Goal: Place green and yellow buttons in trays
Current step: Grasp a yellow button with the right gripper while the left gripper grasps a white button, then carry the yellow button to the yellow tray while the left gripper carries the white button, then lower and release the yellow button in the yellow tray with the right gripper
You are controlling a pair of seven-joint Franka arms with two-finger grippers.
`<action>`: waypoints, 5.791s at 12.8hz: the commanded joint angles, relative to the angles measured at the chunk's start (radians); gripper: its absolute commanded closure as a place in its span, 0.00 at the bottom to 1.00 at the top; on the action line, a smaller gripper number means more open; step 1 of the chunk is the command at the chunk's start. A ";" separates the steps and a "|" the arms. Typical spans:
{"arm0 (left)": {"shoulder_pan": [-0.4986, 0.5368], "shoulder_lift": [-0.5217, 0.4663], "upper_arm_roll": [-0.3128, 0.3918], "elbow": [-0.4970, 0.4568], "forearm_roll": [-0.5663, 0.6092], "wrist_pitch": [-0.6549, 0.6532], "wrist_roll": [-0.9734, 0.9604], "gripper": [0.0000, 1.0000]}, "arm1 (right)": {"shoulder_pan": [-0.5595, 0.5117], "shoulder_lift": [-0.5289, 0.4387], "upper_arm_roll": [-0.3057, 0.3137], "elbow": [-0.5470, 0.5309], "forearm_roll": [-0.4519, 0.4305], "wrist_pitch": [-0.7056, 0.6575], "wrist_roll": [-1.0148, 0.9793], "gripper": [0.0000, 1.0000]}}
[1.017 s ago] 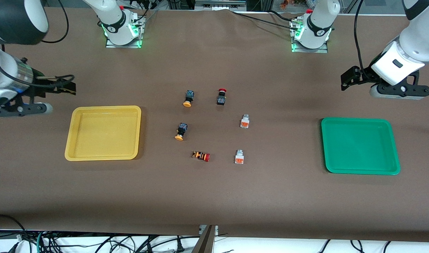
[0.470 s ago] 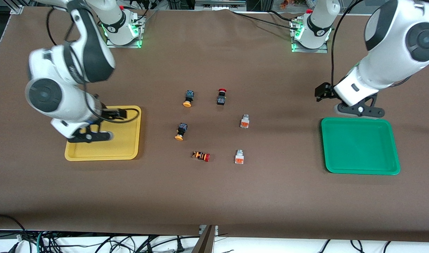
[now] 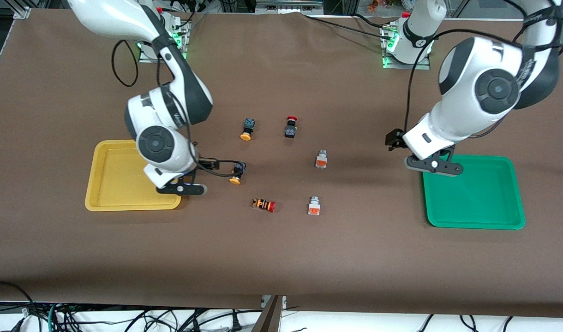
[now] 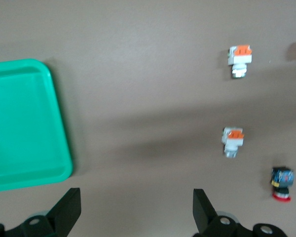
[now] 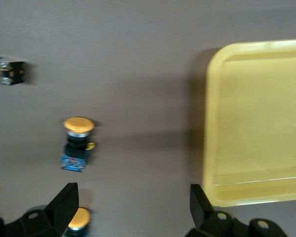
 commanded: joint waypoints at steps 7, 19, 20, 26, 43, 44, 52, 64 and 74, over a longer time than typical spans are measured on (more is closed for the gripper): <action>-0.088 0.124 -0.052 -0.099 -0.030 0.339 -0.289 0.00 | 0.102 0.161 -0.007 0.007 0.088 0.213 0.259 0.00; -0.218 0.336 -0.071 -0.211 -0.017 0.684 -0.384 0.00 | 0.111 0.187 -0.007 -0.055 0.108 0.258 0.193 1.00; -0.233 0.350 -0.072 -0.211 -0.017 0.686 -0.393 0.00 | 0.099 0.178 -0.010 -0.050 0.108 0.247 0.150 1.00; -0.247 0.367 -0.074 -0.229 0.071 0.684 -0.395 0.34 | -0.038 0.052 -0.090 -0.026 0.092 -0.004 -0.242 1.00; -0.020 0.075 0.039 -0.197 0.082 0.065 0.149 0.94 | -0.204 0.062 -0.336 -0.237 0.095 0.088 -0.645 0.99; -0.019 0.072 0.087 -0.197 0.082 0.060 0.248 0.94 | -0.208 0.065 -0.336 -0.242 0.096 0.089 -0.645 0.97; 0.012 0.129 0.365 -0.197 0.080 0.265 0.793 0.94 | -0.173 0.051 -0.317 -0.152 0.099 0.001 -0.631 0.01; 0.142 0.361 0.406 -0.203 0.063 0.628 1.045 0.81 | 0.140 0.035 -0.302 -0.088 0.301 -0.074 -0.231 0.00; 0.141 0.261 0.406 -0.171 0.011 0.437 1.041 0.00 | 0.404 0.051 -0.302 -0.200 0.387 0.081 0.084 0.00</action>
